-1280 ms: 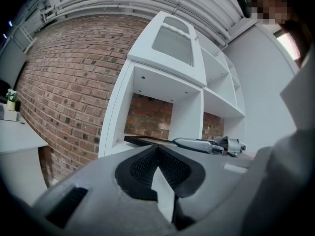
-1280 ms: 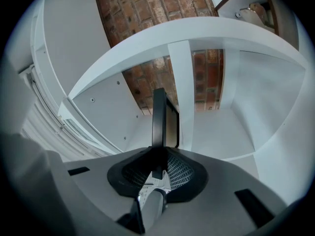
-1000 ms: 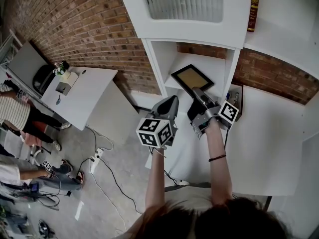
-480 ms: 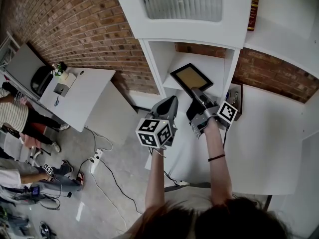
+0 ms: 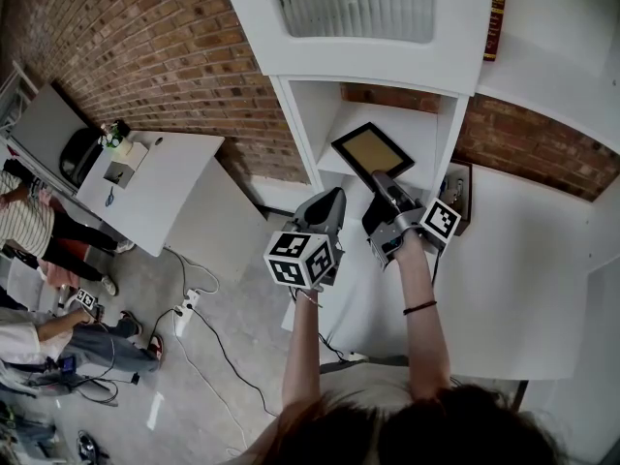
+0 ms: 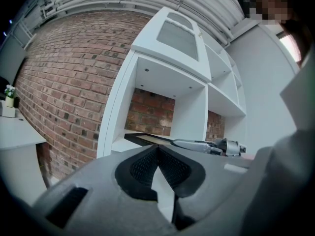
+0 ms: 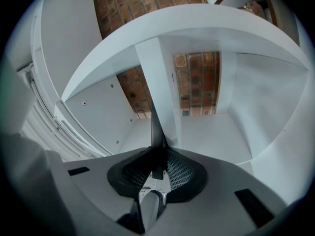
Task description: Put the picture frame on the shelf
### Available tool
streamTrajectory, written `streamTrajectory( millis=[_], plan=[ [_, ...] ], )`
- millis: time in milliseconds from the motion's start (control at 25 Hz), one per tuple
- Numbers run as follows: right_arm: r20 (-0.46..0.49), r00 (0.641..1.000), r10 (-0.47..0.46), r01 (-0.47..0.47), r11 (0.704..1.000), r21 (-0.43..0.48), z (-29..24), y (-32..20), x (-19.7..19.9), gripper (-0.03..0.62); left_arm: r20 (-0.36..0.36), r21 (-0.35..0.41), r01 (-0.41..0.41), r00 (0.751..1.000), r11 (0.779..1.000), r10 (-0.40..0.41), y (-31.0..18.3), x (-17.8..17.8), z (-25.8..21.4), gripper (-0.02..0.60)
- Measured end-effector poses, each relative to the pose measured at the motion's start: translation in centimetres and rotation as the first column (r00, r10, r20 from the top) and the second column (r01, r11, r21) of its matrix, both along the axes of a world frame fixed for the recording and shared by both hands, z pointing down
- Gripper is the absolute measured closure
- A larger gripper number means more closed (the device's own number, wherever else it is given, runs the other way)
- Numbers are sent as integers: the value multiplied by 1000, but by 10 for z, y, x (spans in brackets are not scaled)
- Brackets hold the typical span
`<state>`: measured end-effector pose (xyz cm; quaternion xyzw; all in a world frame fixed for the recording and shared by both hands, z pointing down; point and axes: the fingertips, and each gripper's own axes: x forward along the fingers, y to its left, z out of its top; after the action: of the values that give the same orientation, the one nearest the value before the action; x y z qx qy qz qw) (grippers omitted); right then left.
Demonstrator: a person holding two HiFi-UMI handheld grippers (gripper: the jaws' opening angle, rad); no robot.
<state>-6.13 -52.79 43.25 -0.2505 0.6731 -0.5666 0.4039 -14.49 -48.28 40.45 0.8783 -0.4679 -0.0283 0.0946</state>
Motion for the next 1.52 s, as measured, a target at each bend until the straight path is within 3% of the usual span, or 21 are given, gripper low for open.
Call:
streamTrajectory(
  millis=[600,1000,1520],
  plan=[
    [-3,1000,-17,17,1000,17,-5,3,-2,519,2,1,-4,1000,1000,4,1,3,-1,571],
    [3,999,-38,38,999,1,-2,5,-4,456,6,-1,-4,1000,1000,4,2,5,0,571],
    [4,997,-80,80,997,0,1,19,-8,453,8,-7,22,1000,1000,-22,15,0,1,571]
  ],
)
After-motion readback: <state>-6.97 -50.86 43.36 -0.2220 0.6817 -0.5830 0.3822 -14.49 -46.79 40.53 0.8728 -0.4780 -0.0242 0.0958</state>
